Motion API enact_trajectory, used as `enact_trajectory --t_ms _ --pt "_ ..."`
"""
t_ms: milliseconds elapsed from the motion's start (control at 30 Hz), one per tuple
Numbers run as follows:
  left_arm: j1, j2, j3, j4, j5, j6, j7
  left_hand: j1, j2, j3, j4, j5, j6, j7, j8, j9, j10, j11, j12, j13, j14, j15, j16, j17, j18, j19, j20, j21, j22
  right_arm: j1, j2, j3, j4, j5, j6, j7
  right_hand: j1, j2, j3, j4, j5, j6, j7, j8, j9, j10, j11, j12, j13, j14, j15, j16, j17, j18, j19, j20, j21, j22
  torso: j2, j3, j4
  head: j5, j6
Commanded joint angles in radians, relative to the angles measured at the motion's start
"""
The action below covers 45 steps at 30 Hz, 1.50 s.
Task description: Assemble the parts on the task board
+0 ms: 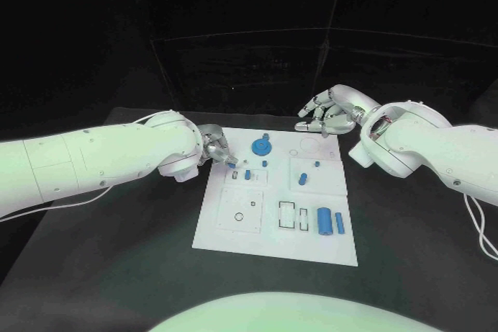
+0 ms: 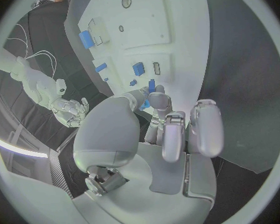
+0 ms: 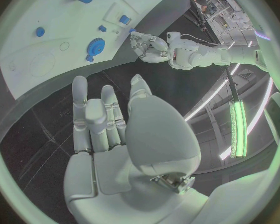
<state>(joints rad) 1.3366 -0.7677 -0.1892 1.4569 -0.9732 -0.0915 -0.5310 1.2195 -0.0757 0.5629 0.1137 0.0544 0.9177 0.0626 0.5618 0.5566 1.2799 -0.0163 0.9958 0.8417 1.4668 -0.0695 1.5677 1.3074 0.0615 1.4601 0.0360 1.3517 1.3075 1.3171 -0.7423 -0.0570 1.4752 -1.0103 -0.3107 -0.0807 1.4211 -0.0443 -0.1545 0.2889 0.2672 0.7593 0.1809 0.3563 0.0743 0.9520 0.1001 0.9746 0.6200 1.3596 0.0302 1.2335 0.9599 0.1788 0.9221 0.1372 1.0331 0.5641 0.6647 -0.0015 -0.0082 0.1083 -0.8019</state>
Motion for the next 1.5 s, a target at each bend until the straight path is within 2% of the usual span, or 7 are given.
enact_trajectory --t_ms 33,200,367,733,1100,1200,1500 --pt "-0.006 0.000 0.001 0.009 -0.071 -0.057 0.004 -0.006 0.004 0.111 -0.104 -0.001 -0.003 -0.005 0.004 0.018 0.012 -0.002 0.005 0.001 0.104 -0.007 0.003 0.263 0.001 0.004 -0.002 0.001 0.024 0.002 0.000 0.000 0.000 0.001 0.001 0.004 0.000 0.009 -0.002 -0.005 0.006 -0.007 0.001 0.005 -0.001 -0.004 -0.002 -0.004 -0.002 -0.005 -0.005 -0.005 -0.001 0.006 0.001 -0.001 -0.004 -0.001 0.001 0.0001 -0.0032 0.000 0.001" --pt "-0.017 0.003 0.001 0.011 -0.101 -0.047 -0.001 -0.008 0.003 0.113 -0.102 -0.001 -0.002 -0.006 0.006 0.019 0.013 -0.002 0.007 0.002 0.104 -0.007 0.003 0.263 0.001 0.004 -0.002 0.001 0.024 0.002 0.000 0.000 0.000 -0.007 0.002 0.004 0.004 0.009 -0.003 -0.007 0.005 -0.008 0.000 0.006 -0.001 -0.004 -0.002 -0.003 -0.003 -0.005 -0.005 -0.006 -0.002 0.006 0.002 -0.001 -0.004 -0.002 0.002 -0.0009 -0.0024 0.000 0.000" --pt "-0.023 0.007 0.001 0.010 -0.112 -0.041 0.000 -0.012 0.002 0.114 -0.100 -0.001 -0.002 -0.007 0.008 0.021 0.014 -0.003 0.009 0.004 0.104 -0.008 0.003 0.263 0.001 0.004 -0.003 0.002 0.025 0.002 0.001 0.000 0.000 -0.010 0.003 0.004 0.004 0.009 -0.003 -0.007 0.004 -0.008 0.000 0.006 -0.001 -0.004 -0.002 -0.003 -0.004 -0.005 -0.005 -0.006 -0.002 0.006 0.002 -0.001 -0.004 -0.002 0.002 0.0003 -0.0020 0.000 -0.001" --pt "-0.038 0.019 0.000 0.005 -0.116 -0.014 -0.003 -0.015 0.001 0.116 -0.099 -0.001 -0.002 -0.008 0.011 0.023 0.016 -0.004 0.013 0.008 0.104 -0.008 0.003 0.263 0.001 0.004 -0.003 0.002 0.025 0.002 0.003 0.000 -0.002 -0.011 0.005 0.004 0.008 0.009 -0.005 -0.008 0.002 -0.008 0.000 0.007 -0.002 -0.004 -0.003 -0.003 -0.005 -0.005 -0.005 -0.006 -0.002 0.006 0.002 -0.001 -0.005 -0.002 0.002 -0.0005 -0.0024 0.001 -0.007" --pt "-0.042 0.018 0.000 0.006 -0.116 0.026 -0.013 -0.015 0.001 0.116 -0.099 -0.001 -0.002 -0.008 0.011 0.023 0.016 -0.004 0.013 0.008 0.104 -0.008 0.003 0.263 0.001 0.004 -0.003 0.001 0.024 0.001 0.003 0.000 -0.002 -0.011 0.005 0.004 0.008 0.009 -0.005 -0.008 0.002 -0.008 0.000 0.007 -0.002 -0.004 -0.003 -0.003 -0.005 -0.005 -0.005 -0.006 -0.002 0.006 0.002 -0.001 -0.005 -0.002 0.001 -0.0004 -0.0020 0.003 -0.009" --pt "-0.042 0.017 0.000 0.008 -0.116 0.042 -0.016 -0.015 0.001 0.116 -0.099 -0.001 -0.002 -0.008 0.011 0.023 0.016 -0.004 0.013 0.008 0.104 -0.008 0.003 0.263 0.001 0.004 -0.003 0.001 0.024 0.001 0.003 0.000 -0.002 -0.011 0.005 0.004 0.008 0.009 -0.005 -0.008 0.002 -0.008 0.000 0.007 -0.002 -0.004 -0.003 -0.003 -0.005 -0.005 -0.005 -0.006 -0.002 0.006 0.002 -0.001 -0.005 -0.002 0.001 0.0002 -0.0027 0.007 -0.008" --pt "-0.043 0.011 0.000 0.015 -0.116 0.071 -0.024 -0.016 -0.001 0.117 -0.099 -0.001 -0.003 -0.009 0.013 0.024 0.014 -0.004 0.008 0.001 0.104 -0.008 0.003 0.263 0.001 0.005 -0.003 0.001 0.025 0.001 0.002 0.000 -0.001 -0.011 0.005 0.004 0.008 0.009 -0.005 -0.008 0.002 -0.008 0.000 0.007 -0.002 -0.004 -0.003 -0.003 -0.005 -0.005 -0.005 -0.006 -0.002 0.006 0.002 -0.001 -0.005 -0.002 0.002 -0.0003 -0.0022 0.006 -0.009"
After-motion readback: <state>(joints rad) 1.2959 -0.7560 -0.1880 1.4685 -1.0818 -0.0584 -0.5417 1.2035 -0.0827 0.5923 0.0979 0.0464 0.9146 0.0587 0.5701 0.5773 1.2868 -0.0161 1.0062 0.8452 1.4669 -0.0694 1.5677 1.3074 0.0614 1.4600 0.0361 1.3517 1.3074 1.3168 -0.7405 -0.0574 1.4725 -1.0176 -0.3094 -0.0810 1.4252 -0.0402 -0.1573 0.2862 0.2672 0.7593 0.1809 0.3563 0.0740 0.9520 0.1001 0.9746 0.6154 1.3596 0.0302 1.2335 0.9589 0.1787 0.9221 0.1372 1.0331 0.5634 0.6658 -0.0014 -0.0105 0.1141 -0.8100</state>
